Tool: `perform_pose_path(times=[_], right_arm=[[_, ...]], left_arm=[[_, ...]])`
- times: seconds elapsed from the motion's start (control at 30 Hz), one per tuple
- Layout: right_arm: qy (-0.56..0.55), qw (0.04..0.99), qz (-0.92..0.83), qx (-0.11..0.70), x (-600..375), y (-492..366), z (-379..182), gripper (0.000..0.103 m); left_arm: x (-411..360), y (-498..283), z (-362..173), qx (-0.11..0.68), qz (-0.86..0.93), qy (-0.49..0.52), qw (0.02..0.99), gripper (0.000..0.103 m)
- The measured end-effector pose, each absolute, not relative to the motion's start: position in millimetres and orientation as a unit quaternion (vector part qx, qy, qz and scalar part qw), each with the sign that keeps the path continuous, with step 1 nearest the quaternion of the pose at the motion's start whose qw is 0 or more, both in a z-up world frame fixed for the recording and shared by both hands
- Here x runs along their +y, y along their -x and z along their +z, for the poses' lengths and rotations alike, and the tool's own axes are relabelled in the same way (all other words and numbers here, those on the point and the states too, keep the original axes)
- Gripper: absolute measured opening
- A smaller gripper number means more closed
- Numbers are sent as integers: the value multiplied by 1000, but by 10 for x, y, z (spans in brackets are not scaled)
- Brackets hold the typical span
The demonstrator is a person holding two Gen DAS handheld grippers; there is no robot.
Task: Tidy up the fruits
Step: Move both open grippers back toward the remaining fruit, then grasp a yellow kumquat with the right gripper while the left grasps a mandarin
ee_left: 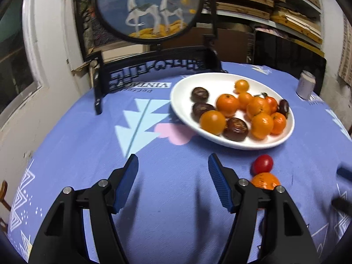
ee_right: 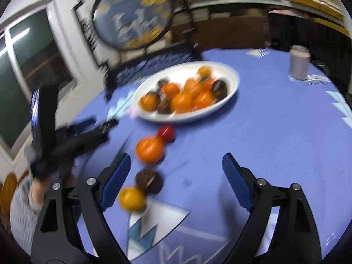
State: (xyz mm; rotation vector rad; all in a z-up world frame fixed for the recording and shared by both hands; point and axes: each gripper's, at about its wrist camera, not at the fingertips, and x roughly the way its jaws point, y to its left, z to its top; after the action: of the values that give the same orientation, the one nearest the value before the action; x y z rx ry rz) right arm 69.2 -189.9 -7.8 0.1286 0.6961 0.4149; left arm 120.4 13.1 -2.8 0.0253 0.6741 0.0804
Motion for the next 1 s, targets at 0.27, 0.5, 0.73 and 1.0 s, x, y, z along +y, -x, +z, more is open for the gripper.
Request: perform_pose_path(times=[0.27, 0.5, 0.73, 1.0], right_arm=[[24, 905, 235, 355, -1426, -487, -251, 87], [51, 901, 233, 362, -1300, -458, -347, 87], [58, 894, 234, 377, -1253, -503, -425, 70], [49, 881, 249, 400, -1224, -546, -498, 51]], left_arm=[[245, -1292, -60, 349, 43, 14, 936, 66], [172, -1275, -43, 345, 40, -4, 938, 66], [164, -1267, -47, 346, 39, -5, 938, 66], [127, -1277, -61, 349, 37, -16, 936, 66]])
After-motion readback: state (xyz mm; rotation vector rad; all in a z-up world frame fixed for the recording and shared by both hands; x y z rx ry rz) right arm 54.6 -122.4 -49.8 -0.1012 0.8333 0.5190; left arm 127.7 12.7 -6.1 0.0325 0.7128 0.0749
